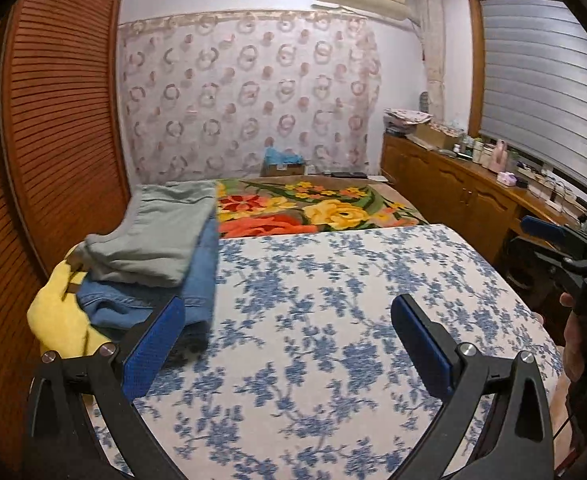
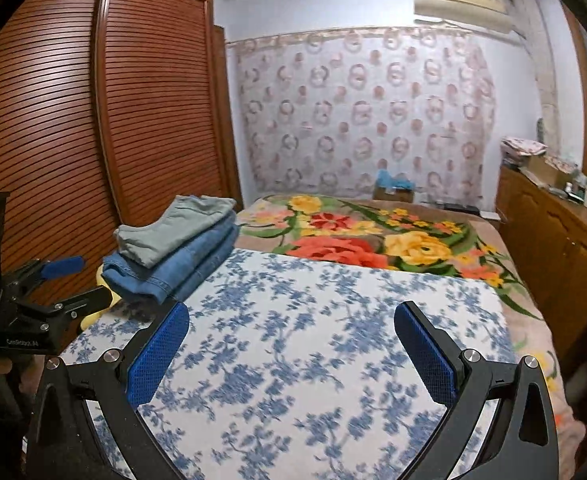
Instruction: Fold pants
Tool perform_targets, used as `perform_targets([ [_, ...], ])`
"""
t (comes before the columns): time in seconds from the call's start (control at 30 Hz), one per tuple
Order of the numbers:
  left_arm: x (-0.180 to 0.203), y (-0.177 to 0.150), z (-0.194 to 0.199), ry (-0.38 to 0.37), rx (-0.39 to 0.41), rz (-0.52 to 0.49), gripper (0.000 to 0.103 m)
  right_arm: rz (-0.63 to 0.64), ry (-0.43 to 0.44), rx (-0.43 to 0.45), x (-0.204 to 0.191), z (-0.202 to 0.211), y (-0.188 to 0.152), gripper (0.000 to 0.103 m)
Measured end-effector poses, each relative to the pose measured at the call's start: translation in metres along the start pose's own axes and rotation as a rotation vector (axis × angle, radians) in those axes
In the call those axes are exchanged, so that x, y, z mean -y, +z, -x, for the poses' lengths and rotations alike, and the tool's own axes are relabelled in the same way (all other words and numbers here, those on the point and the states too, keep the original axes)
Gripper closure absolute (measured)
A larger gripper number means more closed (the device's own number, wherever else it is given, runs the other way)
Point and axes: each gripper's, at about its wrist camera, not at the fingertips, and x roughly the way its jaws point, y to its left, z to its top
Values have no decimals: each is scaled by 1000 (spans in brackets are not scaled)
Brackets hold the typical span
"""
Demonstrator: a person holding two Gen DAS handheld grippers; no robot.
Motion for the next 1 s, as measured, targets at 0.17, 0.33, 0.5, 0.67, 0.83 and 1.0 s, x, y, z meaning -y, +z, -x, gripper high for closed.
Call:
perform_targets([
  [0.17, 19, 4, 2, -19, 2, -15, 0, -37, -38, 13, -6, 16, -2, 1],
  [0.33, 34, 12, 11, -33, 11, -34, 0, -64, -82, 36, -14, 29, -1, 1],
  [0.5, 45, 22, 19, -33, 18, -37, 0, -54, -107, 61, -24, 40, -5, 1],
  [0.67, 51, 31, 33, -35, 52, -44, 0, -57, -130, 84, -33, 50, -7, 1],
  [0.83, 54, 37, 51, -46, 96, -39, 0, -64, -173, 110, -40, 60, -11, 1],
  [1.0, 53, 40, 63, -37, 123, -30, 0, -66, -203, 130, -49, 66, -13, 1],
])
